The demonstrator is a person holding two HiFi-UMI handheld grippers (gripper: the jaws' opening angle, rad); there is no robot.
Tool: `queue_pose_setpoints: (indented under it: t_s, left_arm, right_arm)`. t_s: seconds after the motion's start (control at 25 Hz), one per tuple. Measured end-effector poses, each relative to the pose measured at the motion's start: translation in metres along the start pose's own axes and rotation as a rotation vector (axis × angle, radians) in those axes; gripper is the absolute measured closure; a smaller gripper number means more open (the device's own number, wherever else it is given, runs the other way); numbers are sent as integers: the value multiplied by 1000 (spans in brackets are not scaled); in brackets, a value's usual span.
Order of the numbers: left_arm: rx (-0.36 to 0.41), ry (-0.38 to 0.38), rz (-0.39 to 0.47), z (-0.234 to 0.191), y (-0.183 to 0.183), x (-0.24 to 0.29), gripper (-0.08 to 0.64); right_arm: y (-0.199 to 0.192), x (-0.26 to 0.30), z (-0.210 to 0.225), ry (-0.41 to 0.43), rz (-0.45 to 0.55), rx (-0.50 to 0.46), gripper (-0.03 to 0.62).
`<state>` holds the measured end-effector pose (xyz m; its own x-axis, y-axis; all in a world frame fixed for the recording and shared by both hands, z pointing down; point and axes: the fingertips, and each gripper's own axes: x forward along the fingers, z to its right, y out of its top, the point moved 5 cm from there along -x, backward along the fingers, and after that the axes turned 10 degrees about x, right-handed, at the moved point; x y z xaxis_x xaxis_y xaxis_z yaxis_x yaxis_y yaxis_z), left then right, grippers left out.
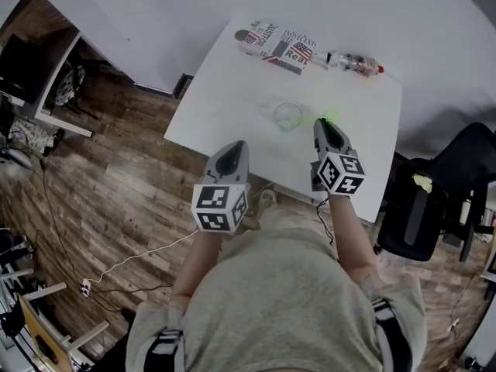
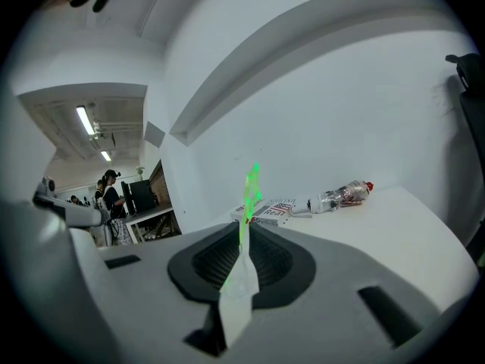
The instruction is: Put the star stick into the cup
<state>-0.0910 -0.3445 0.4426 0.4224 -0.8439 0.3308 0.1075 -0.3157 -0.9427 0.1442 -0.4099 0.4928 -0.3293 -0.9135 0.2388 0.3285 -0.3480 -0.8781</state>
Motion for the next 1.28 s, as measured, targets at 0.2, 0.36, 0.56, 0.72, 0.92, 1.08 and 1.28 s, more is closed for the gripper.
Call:
queue_pose_setpoints:
  t_s: [0.2,0.36,0.56,0.72,0.92,1.08,1.28]
  left_arm:
    - [5,-1,9,6,-1,-14,551]
    - [10,-6,13,14,-7,-29,551]
    - [13,-11,23,26,-15,-55,551]
    - [18,-12,28,36,-25,-81,551]
    - [20,-4,41,46,-36,-112,551]
    - [16,5,52,54,-46,-136,551]
    - [8,24,64,63,-58,-169,551]
  right_arm:
    - [-6,-19,-4,-3,2,-2,545]
    - [-9,-41,-12,-1,15,-19,545]
    - [-13,-76,-29,22,35,-38,545]
    - [-21,-107,-46,44,50,-53,545]
    - [-28,-147,-72,81,74,-85,549]
    - [-35,-180,-90,104,104,-103,577]
    - [-42,-221,-110,118,130,-124,594]
